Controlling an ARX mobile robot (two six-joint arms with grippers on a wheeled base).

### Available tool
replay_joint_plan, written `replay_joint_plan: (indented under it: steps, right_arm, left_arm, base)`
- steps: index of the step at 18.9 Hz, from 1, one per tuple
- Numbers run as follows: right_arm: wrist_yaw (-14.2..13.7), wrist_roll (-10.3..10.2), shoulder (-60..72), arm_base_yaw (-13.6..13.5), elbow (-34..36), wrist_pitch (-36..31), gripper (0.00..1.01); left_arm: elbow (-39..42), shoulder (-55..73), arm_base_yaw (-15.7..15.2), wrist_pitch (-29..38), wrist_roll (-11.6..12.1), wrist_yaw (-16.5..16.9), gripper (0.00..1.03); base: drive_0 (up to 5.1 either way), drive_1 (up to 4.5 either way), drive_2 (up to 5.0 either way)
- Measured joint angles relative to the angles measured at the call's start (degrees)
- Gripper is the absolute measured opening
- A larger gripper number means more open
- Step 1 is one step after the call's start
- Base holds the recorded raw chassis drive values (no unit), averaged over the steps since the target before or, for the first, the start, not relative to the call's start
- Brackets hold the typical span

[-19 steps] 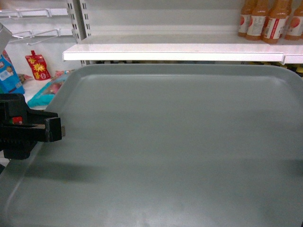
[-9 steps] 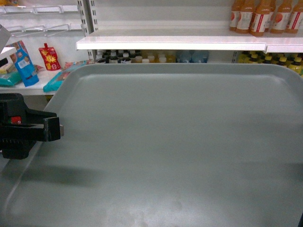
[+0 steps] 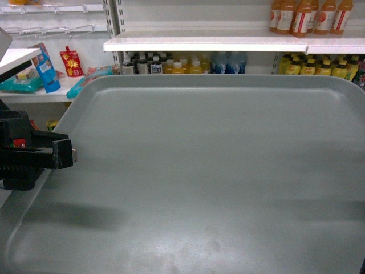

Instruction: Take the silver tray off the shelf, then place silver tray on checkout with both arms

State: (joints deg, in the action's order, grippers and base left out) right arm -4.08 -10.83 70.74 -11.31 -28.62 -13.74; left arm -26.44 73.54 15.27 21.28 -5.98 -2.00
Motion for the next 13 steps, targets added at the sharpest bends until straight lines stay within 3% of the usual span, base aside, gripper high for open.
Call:
replay_joint_plan:
  steps: [13]
  right_arm:
    - [0.0,0.0,0.02,0.02,0.0,0.15,0.03]
  left_arm:
    - [0.02,-0.04,-0.04,-0.22,-0.02,0.02,0.03]
  base:
    - [0.1,-4.03,4.2]
